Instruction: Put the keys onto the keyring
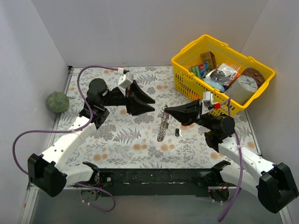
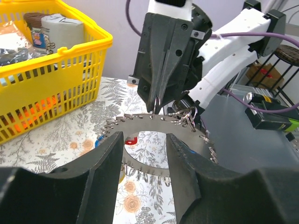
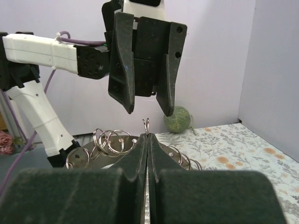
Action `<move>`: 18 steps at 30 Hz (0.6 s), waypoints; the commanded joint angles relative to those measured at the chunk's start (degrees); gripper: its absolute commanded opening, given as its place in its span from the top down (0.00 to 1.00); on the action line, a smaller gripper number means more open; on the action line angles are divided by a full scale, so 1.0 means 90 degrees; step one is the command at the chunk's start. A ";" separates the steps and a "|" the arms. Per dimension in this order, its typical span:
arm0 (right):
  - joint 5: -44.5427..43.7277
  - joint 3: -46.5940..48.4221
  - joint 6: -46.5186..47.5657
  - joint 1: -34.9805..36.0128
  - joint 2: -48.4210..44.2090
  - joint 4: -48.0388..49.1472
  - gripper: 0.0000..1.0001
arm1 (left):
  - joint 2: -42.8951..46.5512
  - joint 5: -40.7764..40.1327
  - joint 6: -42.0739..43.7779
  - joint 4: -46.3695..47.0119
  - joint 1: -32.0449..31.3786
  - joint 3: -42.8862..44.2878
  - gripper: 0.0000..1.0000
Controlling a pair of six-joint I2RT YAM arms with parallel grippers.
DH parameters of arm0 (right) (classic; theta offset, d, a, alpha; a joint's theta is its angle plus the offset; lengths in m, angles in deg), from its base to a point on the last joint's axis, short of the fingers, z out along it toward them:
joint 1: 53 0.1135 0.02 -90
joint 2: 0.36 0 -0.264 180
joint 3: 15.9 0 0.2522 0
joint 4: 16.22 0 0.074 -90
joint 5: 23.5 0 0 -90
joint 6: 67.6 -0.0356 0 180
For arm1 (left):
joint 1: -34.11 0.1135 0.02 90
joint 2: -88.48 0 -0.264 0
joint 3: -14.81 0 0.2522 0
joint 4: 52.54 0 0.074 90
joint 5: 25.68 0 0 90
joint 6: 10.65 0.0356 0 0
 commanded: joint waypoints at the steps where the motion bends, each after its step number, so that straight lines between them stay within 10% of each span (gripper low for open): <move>1: 0.0249 0.0091 -0.0772 -0.0063 0.0269 0.2321 0.99 | -0.0104 0.0494 -0.0793 0.1235 0.0023 -0.0122 0.61; 18: 0.0347 0.0189 -0.1790 -0.0199 0.0905 0.3718 0.99 | -0.0143 -0.0209 -0.1097 0.1998 -0.0084 -0.0483 0.70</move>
